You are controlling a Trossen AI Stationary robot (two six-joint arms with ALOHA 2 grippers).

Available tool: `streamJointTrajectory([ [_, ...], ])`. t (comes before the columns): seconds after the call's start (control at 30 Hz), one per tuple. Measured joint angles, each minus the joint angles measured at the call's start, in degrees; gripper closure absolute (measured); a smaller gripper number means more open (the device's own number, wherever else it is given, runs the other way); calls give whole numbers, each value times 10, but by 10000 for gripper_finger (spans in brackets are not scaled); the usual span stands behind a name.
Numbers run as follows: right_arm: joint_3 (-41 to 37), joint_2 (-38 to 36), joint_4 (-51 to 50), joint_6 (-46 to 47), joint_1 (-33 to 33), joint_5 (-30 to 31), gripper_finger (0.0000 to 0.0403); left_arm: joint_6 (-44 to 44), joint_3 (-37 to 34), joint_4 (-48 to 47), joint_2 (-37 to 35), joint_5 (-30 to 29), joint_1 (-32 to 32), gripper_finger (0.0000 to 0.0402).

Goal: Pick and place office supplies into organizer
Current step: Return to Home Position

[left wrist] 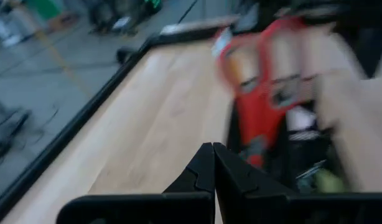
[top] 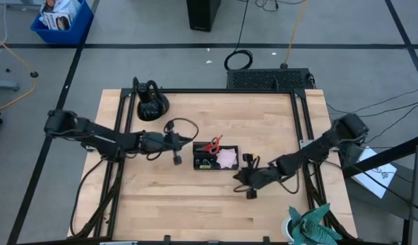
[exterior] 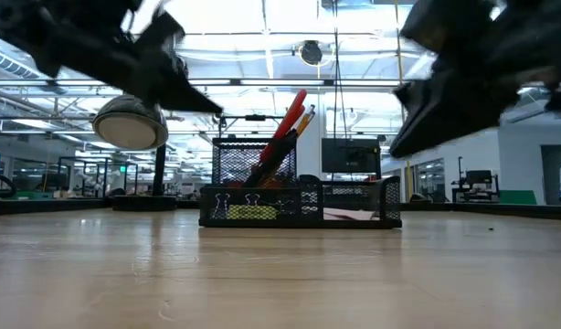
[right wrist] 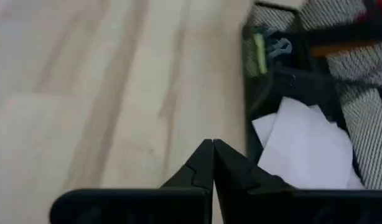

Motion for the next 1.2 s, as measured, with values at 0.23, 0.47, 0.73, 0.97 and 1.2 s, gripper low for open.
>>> streamJointTrajectory([
  [0.23,-29,-126,-27,-104,-21,-37,403,39,0,-63,-76,31,-102,401],
  [0.47,-142,-299,-44,-87,-84,-70,403,57,0,-110,-100,-51,-183,400],
  [0.73,-264,-478,44,-64,-132,-146,403,54,0,-146,-102,-61,-172,399],
  [0.97,-336,-548,82,-41,-173,-197,403,93,0,-105,-102,20,-172,401],
  [1.2,-357,-610,111,-43,-192,-208,403,115,0,-93,-106,-7,-199,401],
])
